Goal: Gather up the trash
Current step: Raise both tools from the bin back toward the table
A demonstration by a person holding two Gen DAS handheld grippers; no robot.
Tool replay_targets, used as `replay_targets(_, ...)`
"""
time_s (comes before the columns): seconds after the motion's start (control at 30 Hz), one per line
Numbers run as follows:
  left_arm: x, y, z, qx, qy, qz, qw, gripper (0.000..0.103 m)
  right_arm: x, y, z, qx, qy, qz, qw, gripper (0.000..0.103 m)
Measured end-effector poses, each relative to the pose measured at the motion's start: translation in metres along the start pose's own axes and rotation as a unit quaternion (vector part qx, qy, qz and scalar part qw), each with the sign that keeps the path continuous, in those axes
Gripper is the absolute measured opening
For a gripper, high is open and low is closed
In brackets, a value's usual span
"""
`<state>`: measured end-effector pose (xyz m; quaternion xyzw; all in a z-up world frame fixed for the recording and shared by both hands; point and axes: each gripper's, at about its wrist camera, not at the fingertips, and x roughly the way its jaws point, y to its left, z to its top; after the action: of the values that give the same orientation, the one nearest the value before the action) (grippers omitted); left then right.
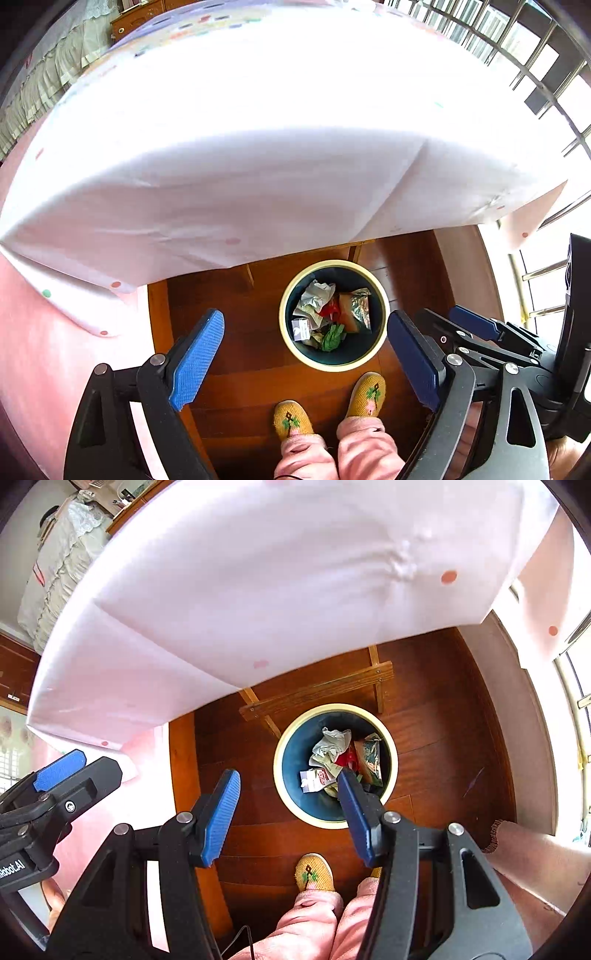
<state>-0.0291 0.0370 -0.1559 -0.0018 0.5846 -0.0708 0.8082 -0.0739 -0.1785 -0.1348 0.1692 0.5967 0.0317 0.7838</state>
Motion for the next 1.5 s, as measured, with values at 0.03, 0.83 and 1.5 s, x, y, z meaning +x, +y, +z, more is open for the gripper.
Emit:
replay_targets(0.03,-0.015,0.000,0.002,0.004,-0.005,-0.002,1.0000,0.092,-0.013,0.006,0.001,0.001,-0.005,0.001,1.000,0.052)
replay_targets(0.83,-0.286,-0.007,0.078,0.125,-0.138,-0.054,0.9810,0.095,-0.273,0.131,0.042,-0.087,-0.186,-0.027,0.978,0.052)
replay_targets(1.5,-0.206,0.018,0.315,0.078,-0.080,-0.058,0.9921,0.083,-0.219,0.070,0.273,-0.060,-0.152,0.001,0.987,0.052)
